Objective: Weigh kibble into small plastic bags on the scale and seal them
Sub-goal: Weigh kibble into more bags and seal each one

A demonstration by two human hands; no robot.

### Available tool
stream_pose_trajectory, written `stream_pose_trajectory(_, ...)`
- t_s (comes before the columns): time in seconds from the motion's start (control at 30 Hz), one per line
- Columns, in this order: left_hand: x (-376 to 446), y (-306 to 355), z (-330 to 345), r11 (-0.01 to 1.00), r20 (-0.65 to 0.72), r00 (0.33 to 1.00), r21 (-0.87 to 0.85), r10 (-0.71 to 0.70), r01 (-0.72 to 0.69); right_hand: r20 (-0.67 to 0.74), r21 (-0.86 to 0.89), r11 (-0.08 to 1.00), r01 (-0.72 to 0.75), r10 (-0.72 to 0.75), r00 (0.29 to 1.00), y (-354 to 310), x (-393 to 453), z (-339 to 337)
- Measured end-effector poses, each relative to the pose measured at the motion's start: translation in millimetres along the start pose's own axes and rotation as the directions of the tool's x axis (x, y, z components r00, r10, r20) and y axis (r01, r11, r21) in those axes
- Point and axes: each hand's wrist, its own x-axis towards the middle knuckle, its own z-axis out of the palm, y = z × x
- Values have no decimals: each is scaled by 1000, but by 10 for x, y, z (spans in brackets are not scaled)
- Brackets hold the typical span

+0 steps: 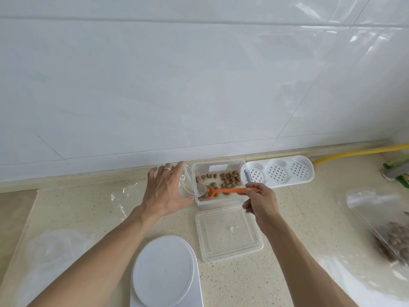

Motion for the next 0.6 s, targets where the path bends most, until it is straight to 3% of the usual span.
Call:
stream_pose_trajectory(0.3, 188, 200, -204, 989, 110, 993, 135, 44, -59, -80, 97, 993, 73, -66, 995, -319, -22, -316)
stream_pose_trajectory(0.6, 361, 485, -338, 981, 197, 973, 125, 122, -148, -14, -52, 973, 225, -226, 974, -603, -159, -330)
